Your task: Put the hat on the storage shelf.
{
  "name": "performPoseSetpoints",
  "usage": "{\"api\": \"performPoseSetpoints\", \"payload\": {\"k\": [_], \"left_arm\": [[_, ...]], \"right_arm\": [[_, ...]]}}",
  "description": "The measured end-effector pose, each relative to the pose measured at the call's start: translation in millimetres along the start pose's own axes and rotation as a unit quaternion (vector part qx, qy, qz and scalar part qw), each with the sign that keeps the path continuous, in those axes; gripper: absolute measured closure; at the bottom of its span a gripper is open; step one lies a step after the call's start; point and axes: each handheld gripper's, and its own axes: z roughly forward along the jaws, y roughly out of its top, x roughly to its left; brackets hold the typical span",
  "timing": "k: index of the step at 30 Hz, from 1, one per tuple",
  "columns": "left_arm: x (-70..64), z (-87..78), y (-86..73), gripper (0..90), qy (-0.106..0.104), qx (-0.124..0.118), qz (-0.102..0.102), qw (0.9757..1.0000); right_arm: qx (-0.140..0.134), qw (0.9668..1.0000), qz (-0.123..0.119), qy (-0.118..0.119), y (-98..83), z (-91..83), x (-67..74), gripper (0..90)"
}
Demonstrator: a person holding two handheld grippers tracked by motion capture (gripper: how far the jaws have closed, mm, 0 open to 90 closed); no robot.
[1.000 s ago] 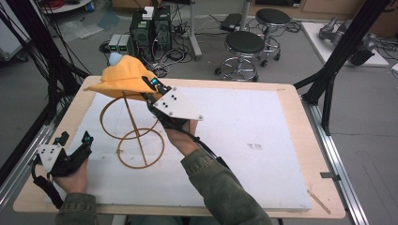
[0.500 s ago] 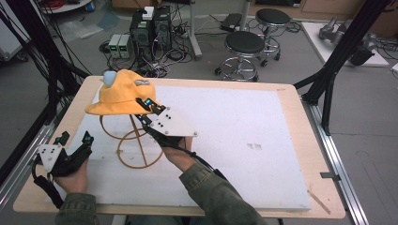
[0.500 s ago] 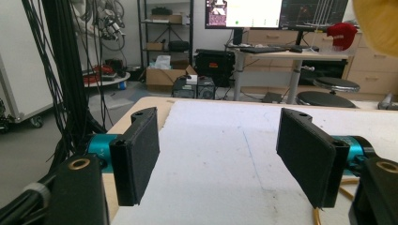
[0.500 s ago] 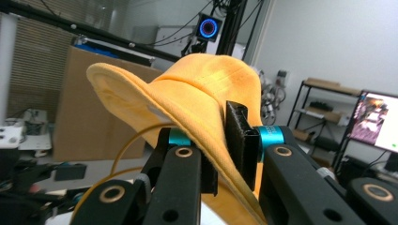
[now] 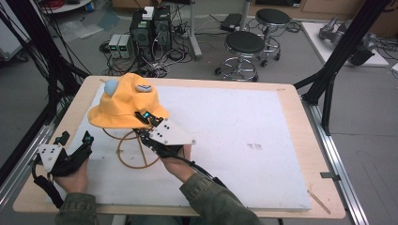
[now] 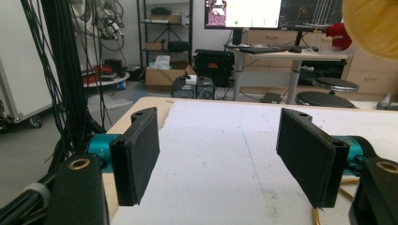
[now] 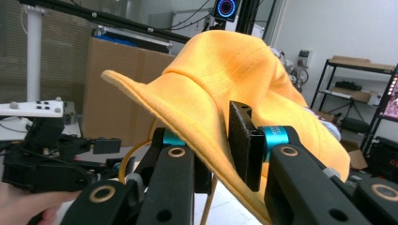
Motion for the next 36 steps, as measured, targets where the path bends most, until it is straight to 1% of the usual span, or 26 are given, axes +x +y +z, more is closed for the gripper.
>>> {"api": "performPoseSetpoints", "payload": {"k": [1, 7, 8, 10, 11, 15, 16, 19, 21, 24, 29, 30, 32, 34, 36], "left_arm": [[0.1, 0.1, -0.1, 30.4, 0.0, 0.0, 0.0, 1.0], [0.0, 0.5, -0.2, 30.4, 0.001, 0.0, -0.001, 1.0], [0.0, 0.5, -0.2, 30.4, 0.001, 0.0, -0.001, 1.0], [0.0, 0.6, -0.3, 30.4, 0.001, 0.0, -0.002, 1.0], [0.2, 0.6, -0.3, 30.4, 0.0, 0.001, -0.002, 1.0], [0.4, 0.8, -0.5, 30.4, 0.001, 0.002, -0.002, 1.0], [0.1, 1.2, -0.7, 30.4, 0.001, 0.001, -0.002, 1.0], [-0.2, 1.2, -0.7, 30.4, 0.001, 0.002, -0.002, 1.0], [-0.2, 1.0, -0.6, 30.4, 0.0, 0.002, -0.002, 1.0], [-0.1, 0.9, -0.7, 30.4, 0.001, 0.002, -0.001, 1.0], [0.5, 0.9, -0.7, 30.4, 0.001, 0.003, -0.001, 1.0], [0.7, 0.8, -0.7, 30.4, 0.001, 0.003, -0.001, 1.0], [0.8, 0.8, -0.7, 30.4, 0.001, 0.002, -0.003, 1.0], [1.0, 0.8, -0.8, 30.4, 0.001, 0.002, -0.003, 1.0], [0.9, 0.7, -0.7, 30.5, 0.001, 0.002, -0.003, 1.0]], "right_arm": [[0.002, 0.9999, 0.01, 0.004, -0.6, -1.5, -1.2, 78.4], [0.003, 0.9996, 0.02, 0.018, 0.5, -3.2, -2.6, 76.1], [0.008, 0.9994, 0.019, 0.027, 0.4, -3.2, -1.8, 75.0], [0.01, 0.9993, 0.018, 0.03, 0.1, -3.1, -0.7, 74.7], [0.009, 0.9993, 0.013, 0.033, 0.0, -3.3, 1.5, 73.8], [0.008, 0.9991, 0.015, 0.039, 0.3, -4.5, 4.2, 72.5], [0.011, 0.9991, 0.009, 0.039, 0.1, -5.2, 6.6, 71.6], [0.014, 0.9991, -0.002, 0.039, -0.4, -6.5, 7.1, 70.2], [0.017, 0.9987, 0.001, 0.048, -0.9, -6.7, 5.5, 65.2], [0.023, 0.9977, 0.006, 0.063, -1.3, -6.7, 5.7, 53.7], [0.023, 0.9979, -0.008, 0.059, -2.1, -7.3, 11.4, 42.8], [0.023, 0.9979, -0.008, 0.059, -2.1, -7.3, 11.4, 42.8], [0.02, 0.998, -0.01, 0.06, -1.8, -8.3, 12.4, 39.0], [0.01, 0.9978, -0.013, 0.063, 0.4, -10.7, 13.7, 37.6], [0.006, 0.9976, -0.016, 0.067, 1.6, -11.9, 14.6, 36.5]]}}
